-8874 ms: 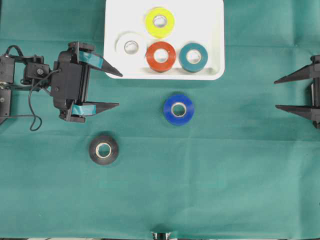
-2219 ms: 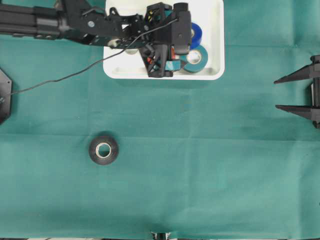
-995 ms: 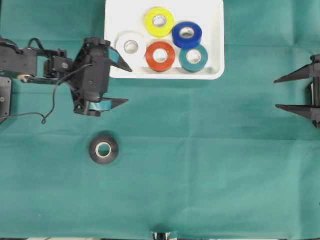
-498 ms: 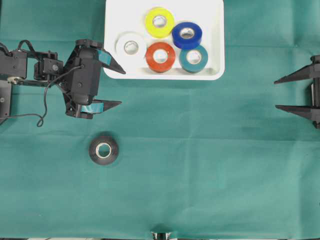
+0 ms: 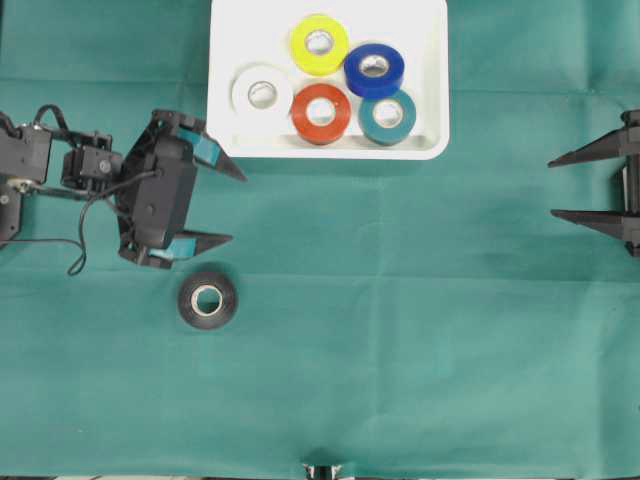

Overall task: Put the tape into the white case with the left arm.
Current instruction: 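Move the open left gripper over the black tape roll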

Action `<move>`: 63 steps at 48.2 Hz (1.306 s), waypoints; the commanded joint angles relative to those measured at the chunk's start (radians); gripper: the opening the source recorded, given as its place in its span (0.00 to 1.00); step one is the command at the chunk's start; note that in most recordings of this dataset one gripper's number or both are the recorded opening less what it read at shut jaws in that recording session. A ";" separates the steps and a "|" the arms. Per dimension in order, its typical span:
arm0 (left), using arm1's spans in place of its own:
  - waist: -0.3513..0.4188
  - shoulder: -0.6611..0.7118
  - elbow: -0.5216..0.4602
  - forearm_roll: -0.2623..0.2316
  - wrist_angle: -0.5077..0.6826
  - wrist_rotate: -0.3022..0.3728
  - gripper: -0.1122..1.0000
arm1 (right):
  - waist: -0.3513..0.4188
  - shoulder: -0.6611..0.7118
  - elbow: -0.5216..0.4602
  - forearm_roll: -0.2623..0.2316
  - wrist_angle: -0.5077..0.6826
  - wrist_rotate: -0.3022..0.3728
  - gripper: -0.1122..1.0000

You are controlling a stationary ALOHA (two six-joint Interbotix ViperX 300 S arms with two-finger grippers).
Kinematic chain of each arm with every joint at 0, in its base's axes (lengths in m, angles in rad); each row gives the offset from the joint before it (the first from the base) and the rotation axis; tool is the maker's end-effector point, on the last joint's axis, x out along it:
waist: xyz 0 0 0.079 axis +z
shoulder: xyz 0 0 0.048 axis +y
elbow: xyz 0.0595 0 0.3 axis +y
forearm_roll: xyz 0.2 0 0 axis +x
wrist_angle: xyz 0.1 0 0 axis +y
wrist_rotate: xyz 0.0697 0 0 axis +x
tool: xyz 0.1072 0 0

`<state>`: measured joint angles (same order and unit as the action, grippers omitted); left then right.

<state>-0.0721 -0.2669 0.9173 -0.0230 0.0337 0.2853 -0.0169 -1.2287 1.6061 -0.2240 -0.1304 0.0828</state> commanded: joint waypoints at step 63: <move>-0.181 0.160 0.002 -0.005 -0.069 -0.084 0.96 | 0.000 0.006 -0.008 -0.002 -0.005 0.000 0.97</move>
<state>-0.2485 -0.1212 0.9449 -0.0245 -0.0153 0.2178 -0.0169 -1.2287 1.6076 -0.2224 -0.1304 0.0828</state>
